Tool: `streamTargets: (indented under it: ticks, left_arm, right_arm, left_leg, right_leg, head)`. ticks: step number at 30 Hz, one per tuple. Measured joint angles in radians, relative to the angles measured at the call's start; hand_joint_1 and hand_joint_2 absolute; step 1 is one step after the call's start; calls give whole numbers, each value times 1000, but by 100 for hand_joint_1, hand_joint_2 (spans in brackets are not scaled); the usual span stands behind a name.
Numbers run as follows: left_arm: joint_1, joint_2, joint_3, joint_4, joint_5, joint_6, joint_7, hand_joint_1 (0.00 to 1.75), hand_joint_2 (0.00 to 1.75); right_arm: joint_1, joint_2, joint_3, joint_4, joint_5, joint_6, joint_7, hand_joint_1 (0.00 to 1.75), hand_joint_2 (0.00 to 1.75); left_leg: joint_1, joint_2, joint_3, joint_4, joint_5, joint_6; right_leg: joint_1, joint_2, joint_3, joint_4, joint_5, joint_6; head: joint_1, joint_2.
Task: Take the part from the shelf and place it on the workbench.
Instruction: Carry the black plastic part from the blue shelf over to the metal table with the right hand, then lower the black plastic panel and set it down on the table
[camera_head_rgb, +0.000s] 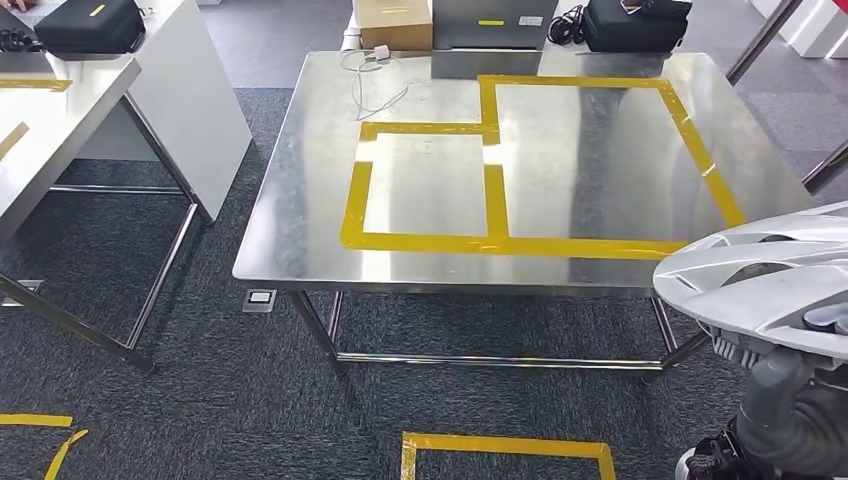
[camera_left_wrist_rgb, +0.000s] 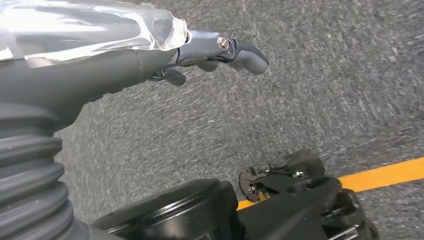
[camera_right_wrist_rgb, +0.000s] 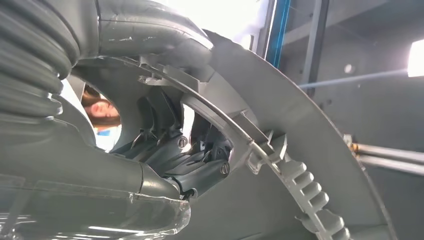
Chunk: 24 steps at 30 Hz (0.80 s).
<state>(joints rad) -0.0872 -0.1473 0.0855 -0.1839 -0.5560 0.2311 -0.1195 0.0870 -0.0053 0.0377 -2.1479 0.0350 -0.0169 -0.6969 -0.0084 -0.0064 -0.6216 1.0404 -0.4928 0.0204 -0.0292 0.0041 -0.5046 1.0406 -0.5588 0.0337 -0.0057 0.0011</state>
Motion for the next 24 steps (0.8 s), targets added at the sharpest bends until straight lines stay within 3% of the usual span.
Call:
streamTargets:
  ticks: [2, 3, 6, 7, 8, 9, 11, 12, 14, 16, 18, 24]
  left_arm:
    - [0, -1, 0, 0, 0, 2, 0, 0, 175]
    - [0, -2, 0, 0, 0, 3, -1, 0, 175]
    - [2, -4, 0, 0, 0, 11, -7, 0, 175]
    - [3, -4, 0, 0, 0, 14, -10, 0, 175]
    - [4, -4, 0, 0, 0, 15, -11, 0, 175]
    - [5, -4, 1, 0, 1, 15, -12, 0, 175]
    - [6, -5, 1, 0, 2, 16, -15, 0, 175]
    - [6, -5, 1, 0, 2, 16, -17, 0, 175]
    - [7, -6, 1, 0, 2, 17, -19, 0, 175]
    - [9, -6, 1, 0, 2, 17, -19, 0, 175]
    - [9, -5, 1, 0, 2, 17, -19, 0, 175]
    - [10, -4, 2, 0, 2, 17, -24, 0, 175]
  right_arm:
    - [-2, 1, 1, 0, -1, 3, 0, 175, 175]
    - [-4, 1, 1, 1, -1, 5, 0, 175, 175]
    - [-6, 2, 1, 1, 0, 9, 0, 175, 175]
    - [-6, 2, 1, 3, 0, 9, 0, 175, 175]
    - [-6, 2, 1, 4, -1, 10, 0, 175, 175]
    - [-6, 2, 1, 5, -1, 10, 0, 175, 175]
    - [-7, 2, 1, 6, -1, 12, 0, 175, 175]
    - [-7, 2, 1, 7, -1, 13, 0, 175, 175]
    - [-7, 3, 1, 8, -1, 15, 0, 175, 175]
    - [-7, 5, 0, 9, -1, 16, 0, 175, 175]
    - [-8, 7, 0, 9, -2, 16, 0, 175, 175]
    - [-8, 7, 0, 10, -1, 17, 0, 175, 175]
  left_leg:
    - [6, -1, 18, -10, 7, 8]
    - [8, -2, 28, -13, 7, 11]
    - [8, -3, 37, -14, -2, 20]
    - [7, -4, 39, -14, -6, 22]
    - [7, -6, 44, -14, -11, 22]
    - [7, -9, 51, -14, -15, 20]
    - [6, -11, 64, -14, -26, 14]
    - [5, -11, 67, -14, -30, 9]
    - [3, -10, 68, -13, -38, 1]
    - [1, -9, 68, -13, -42, 9]
    - [1, -9, 72, -18, -41, 19]
    - [0, -9, 78, -32, -41, 18]
  right_leg:
    - [1, -1, -9, 33, -3, 7]
    - [1, -2, -31, 73, -15, 9]
    - [2, -2, -146, 242, -83, 14]
    - [3, -2, -172, 266, -91, 13]
    - [3, -2, -181, 254, -76, 12]
    - [4, -2, -172, 207, -39, 9]
    - [5, -3, -130, 75, 39, 4]
    - [7, -4, -116, 32, 55, 0]
    - [11, -4, -108, 11, 63, -5]
    - [10, -2, -102, 9, 78, -8]
    - [11, -1, -100, 9, 76, -9]
    - [12, -1, -99, 9, 70, -18]
  head:
    - [4, 0]
    - [8, 0]
    - [16, 0]
    - [16, 0]
    - [17, 0]
    - [17, 0]
    - [18, 0]
    - [18, 0]
    - [16, 0]
    - [15, 0]
    - [13, 0]
    - [12, 0]
